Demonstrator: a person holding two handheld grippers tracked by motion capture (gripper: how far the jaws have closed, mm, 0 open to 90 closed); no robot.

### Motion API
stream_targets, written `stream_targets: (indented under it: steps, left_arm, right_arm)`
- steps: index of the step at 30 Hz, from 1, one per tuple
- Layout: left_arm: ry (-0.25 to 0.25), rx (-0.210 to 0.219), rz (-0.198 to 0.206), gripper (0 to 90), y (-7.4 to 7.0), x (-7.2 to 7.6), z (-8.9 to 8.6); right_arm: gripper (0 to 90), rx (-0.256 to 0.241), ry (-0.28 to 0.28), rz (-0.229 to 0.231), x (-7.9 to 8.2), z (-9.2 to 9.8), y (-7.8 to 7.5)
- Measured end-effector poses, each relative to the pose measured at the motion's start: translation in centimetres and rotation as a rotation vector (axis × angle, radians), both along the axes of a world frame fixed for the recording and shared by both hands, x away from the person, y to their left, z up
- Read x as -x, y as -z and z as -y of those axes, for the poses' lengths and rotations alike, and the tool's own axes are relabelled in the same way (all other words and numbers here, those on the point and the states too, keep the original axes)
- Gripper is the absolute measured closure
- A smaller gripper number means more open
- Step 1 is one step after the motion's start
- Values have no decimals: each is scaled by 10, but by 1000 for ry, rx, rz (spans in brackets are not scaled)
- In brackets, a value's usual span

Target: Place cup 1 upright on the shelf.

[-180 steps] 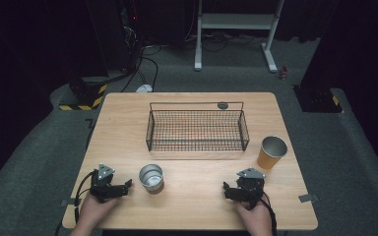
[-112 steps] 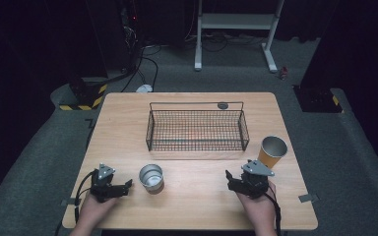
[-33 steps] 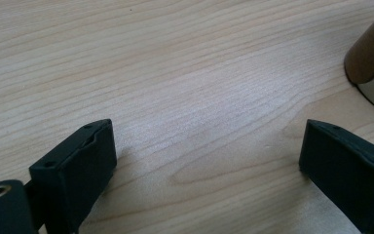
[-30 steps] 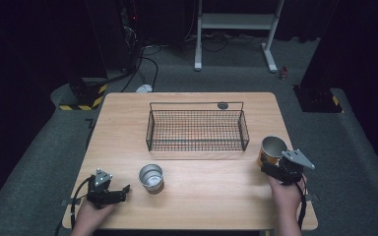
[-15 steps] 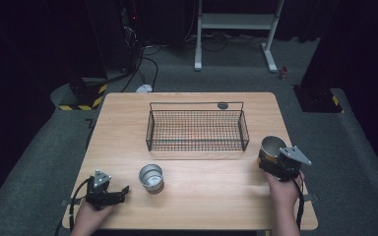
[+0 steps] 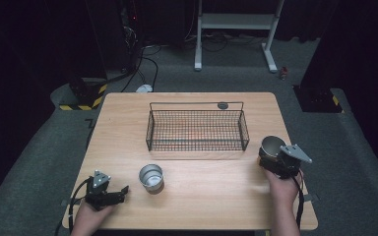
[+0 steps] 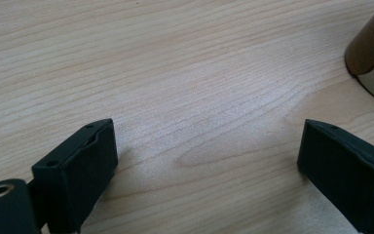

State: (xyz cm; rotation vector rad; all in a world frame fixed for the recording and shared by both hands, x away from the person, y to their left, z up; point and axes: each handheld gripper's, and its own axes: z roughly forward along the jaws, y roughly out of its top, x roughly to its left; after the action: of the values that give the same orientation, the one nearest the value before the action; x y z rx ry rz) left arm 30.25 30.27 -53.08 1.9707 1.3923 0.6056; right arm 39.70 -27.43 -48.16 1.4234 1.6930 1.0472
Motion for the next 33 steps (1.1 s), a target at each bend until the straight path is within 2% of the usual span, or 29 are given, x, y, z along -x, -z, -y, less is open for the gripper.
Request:
stream_targets:
  steps: [14, 21, 33]
  left_arm:
    - [0, -3, -1, 79, 0, 0, 0]
    - [0, -3, -2, 79, 0, 0, 0]
    - [1, -3, -1, 78, 0, 0, 0]
  right_arm:
    - [132, 12, -9, -3, 0, -1, -2]
    - [133, 24, -18, 27, 5, -6, -10]
    - [133, 31, -72, 66, 12, -22, -26]
